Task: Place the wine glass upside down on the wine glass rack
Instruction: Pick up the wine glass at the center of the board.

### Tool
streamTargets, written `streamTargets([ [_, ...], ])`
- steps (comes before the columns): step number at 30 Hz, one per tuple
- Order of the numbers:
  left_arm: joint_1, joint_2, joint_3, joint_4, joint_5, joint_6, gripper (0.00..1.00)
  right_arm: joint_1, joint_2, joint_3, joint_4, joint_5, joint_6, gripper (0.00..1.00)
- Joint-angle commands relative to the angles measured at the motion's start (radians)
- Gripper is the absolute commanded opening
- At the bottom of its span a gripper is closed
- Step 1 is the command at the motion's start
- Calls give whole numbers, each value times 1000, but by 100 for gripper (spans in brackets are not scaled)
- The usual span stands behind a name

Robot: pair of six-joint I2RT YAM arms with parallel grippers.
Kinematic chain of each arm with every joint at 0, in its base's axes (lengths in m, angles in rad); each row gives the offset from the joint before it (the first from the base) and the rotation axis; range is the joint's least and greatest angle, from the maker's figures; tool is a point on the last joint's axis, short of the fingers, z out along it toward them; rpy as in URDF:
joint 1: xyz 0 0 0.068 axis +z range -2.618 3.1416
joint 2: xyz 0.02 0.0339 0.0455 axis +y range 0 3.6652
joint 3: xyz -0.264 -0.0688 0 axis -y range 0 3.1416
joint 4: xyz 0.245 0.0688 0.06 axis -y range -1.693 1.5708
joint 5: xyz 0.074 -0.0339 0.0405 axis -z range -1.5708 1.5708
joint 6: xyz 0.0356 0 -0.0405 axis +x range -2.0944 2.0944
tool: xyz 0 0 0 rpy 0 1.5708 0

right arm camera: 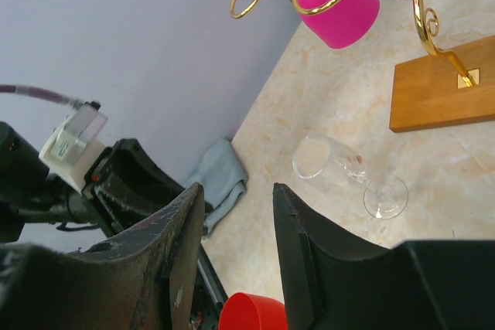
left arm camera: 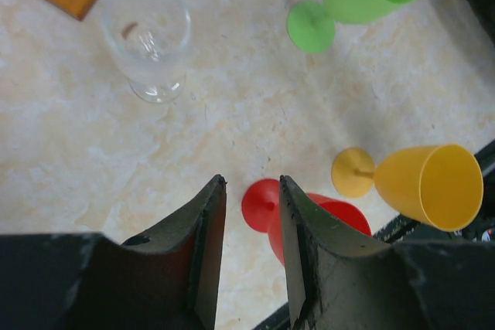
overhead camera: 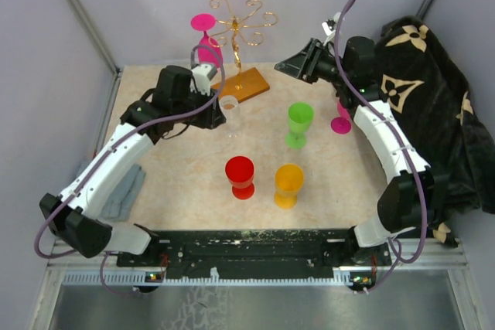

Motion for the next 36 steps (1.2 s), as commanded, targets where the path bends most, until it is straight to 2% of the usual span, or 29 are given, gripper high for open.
streamTargets([
  [1, -94, -37, -3, -146, -65, 23, 40, 7, -49, -2, 36, -3, -15, 41],
  [7, -237, -32, -15, -258, -128, -18, 43, 8, -59, -6, 16, 1, -27, 42],
  [12, -294, -53, -74, -294, -152, -69, 43, 7, -73, -24, 17, 3, -28, 41],
  [20, -311, -68, -152, -308, -213, -104, 43, 9, -80, -39, 22, -1, -29, 41],
  [36, -311, -43, -200, -197, -190, -136, 43, 8, -84, -52, 19, 0, -31, 42],
])
